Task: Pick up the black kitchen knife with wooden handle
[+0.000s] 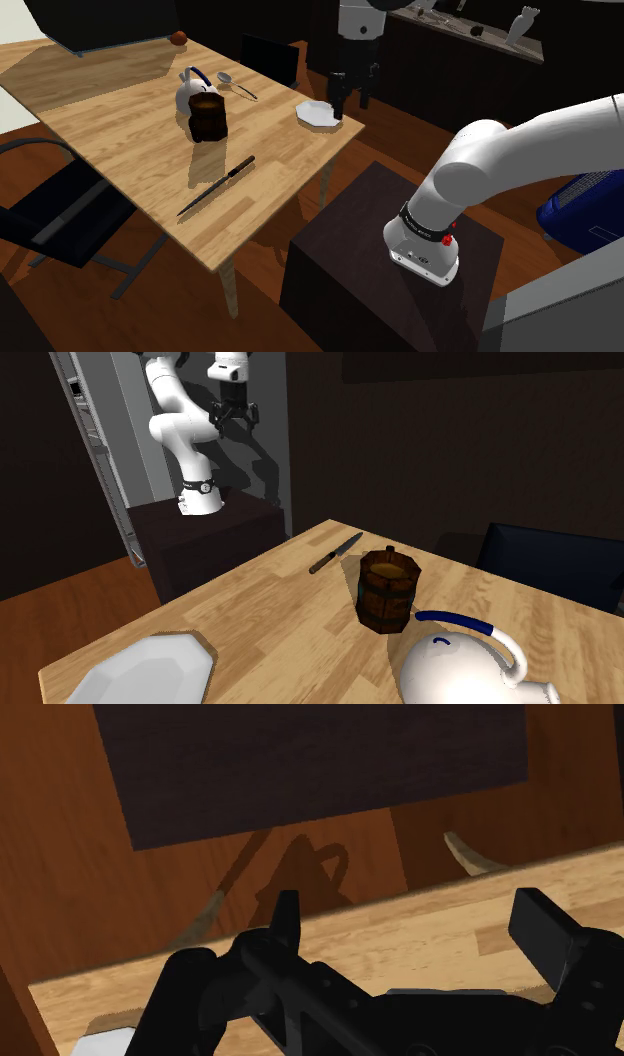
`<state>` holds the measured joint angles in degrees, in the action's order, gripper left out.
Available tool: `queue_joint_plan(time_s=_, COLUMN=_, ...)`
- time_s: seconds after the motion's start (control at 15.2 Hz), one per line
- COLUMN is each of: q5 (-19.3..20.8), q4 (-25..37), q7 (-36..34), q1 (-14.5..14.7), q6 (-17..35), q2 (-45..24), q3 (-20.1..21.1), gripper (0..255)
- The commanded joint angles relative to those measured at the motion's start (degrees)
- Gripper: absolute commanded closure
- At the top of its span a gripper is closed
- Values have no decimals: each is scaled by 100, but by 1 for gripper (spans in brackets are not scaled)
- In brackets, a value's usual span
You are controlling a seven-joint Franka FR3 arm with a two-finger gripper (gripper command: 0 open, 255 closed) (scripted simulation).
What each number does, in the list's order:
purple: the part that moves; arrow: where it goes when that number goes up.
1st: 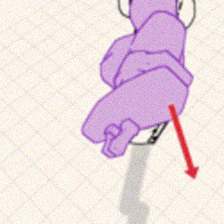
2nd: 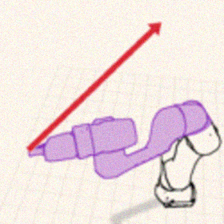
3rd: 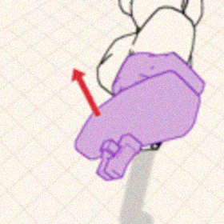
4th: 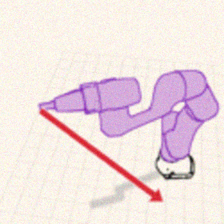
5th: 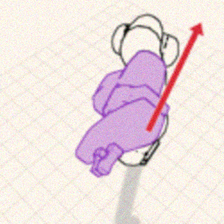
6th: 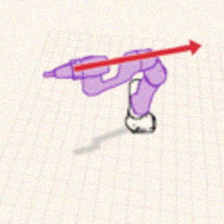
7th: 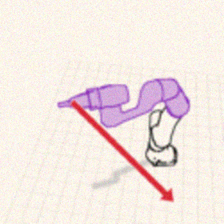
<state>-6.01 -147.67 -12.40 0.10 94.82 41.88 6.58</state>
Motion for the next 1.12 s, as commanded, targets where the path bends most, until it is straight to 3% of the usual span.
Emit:
queue_joint_plan(time_s=0.0, q5=-258, q4=-155, q7=-490, q1=2, q6=418, q2=-192, q3=234, gripper=0)
queue_joint_plan(time_s=0.59, q5=-1073, q4=-270, q7=-2446, q1=-62, q6=2356, q2=-1637, q3=1234, gripper=0)
queue_joint_plan(time_s=1.06, q5=-1041, q4=185, q7=-4055, q1=-280, q6=3876, q2=-3280, q3=1865, gripper=0)
